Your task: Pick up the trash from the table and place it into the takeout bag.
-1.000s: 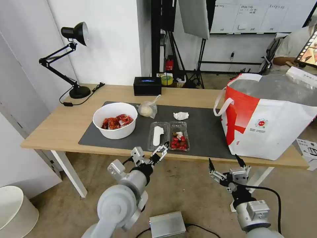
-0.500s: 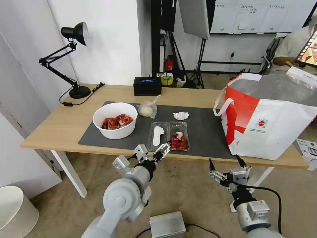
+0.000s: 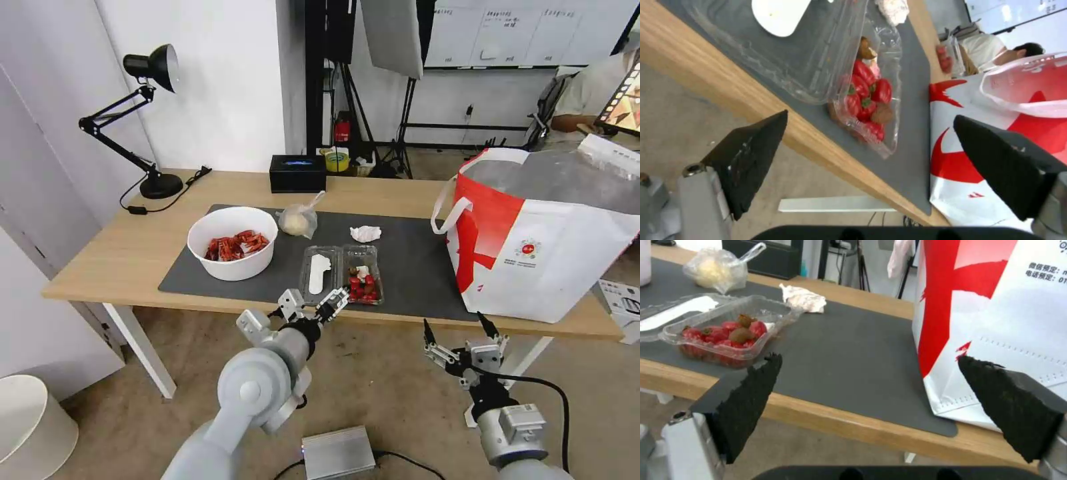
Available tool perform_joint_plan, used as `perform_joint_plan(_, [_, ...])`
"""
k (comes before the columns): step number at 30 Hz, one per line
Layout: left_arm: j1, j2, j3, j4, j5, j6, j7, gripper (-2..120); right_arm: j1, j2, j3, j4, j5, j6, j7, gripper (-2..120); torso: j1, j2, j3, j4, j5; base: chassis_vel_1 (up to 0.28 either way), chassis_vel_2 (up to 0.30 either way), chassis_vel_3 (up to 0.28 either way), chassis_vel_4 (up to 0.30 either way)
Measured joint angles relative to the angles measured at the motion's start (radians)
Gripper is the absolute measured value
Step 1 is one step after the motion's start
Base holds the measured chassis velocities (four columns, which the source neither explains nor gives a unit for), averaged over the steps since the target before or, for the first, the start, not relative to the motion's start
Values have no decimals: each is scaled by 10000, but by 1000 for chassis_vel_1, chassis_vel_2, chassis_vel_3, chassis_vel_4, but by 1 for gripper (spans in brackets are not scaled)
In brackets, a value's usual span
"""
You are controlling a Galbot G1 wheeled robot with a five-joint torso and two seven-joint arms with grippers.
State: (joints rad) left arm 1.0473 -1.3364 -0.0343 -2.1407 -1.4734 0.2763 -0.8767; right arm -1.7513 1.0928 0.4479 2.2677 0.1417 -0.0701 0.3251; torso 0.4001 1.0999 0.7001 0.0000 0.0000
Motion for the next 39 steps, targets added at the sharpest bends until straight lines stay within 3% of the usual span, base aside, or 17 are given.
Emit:
perform_joint_plan(22, [-669, -345, 304, 625, -371, 12, -656, 100, 14, 81, -42, -87, -71, 3, 22, 100, -1, 0, 0, 0, 0, 0, 0, 0, 0])
perform_joint_plan(39, [-861, -534, 290, 829, -341, -47, -795, 100, 18, 145, -86, -130, -95, 22, 22, 100, -2, 1, 0, 0, 0, 0, 0, 0, 0])
